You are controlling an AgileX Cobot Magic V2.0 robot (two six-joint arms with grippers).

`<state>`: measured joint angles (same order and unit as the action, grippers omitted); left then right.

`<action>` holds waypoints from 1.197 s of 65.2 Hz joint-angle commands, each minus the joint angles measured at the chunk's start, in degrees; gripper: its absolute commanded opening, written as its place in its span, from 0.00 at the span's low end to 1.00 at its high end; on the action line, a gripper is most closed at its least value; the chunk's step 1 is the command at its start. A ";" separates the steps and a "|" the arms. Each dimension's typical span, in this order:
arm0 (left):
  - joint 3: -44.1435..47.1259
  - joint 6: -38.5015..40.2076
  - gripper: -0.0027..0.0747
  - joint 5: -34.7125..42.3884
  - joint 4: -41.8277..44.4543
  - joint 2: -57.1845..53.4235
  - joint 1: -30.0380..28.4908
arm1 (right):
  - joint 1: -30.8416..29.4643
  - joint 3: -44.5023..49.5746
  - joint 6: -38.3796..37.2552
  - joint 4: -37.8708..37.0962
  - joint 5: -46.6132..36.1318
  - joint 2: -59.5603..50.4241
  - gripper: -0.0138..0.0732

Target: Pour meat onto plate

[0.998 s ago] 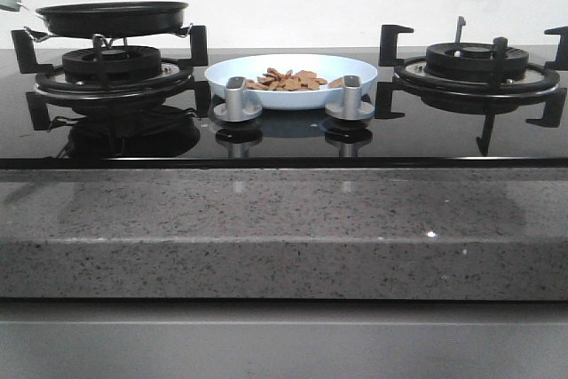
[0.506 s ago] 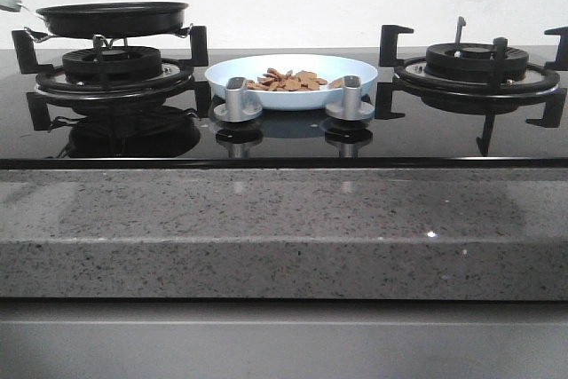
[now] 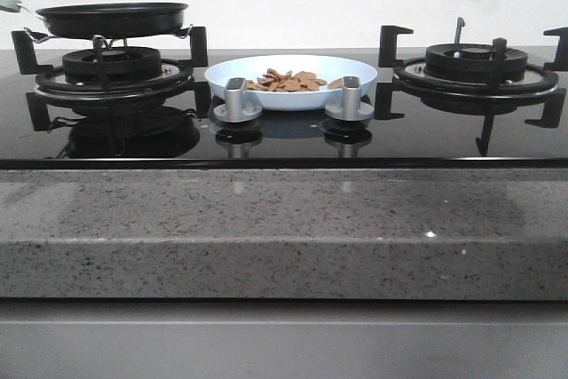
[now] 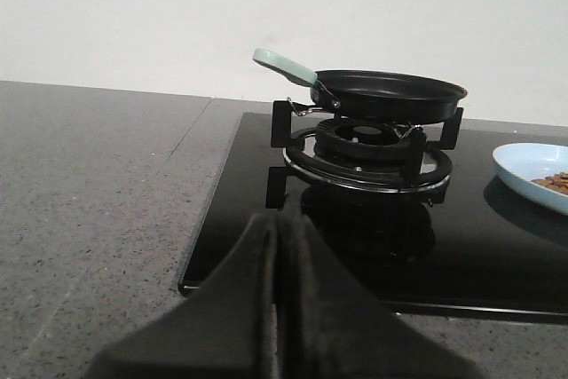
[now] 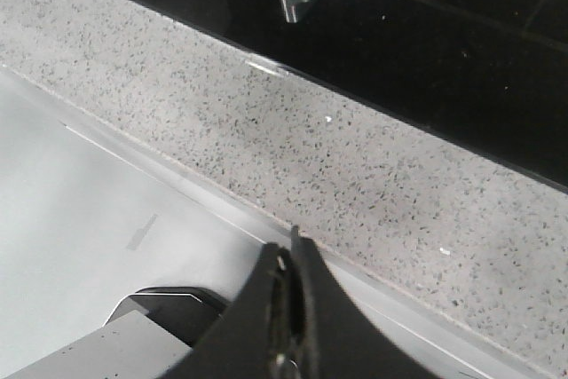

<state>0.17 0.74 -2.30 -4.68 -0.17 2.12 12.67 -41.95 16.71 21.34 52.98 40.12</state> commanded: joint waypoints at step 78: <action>0.31 0.01 0.01 5.14 -0.28 -0.93 -0.03 | -5.68 15.46 0.30 -2.35 -30.65 -17.59 0.08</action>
<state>0.17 0.74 -2.16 -4.68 -0.17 2.12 8.65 -29.69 16.71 18.78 34.72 26.08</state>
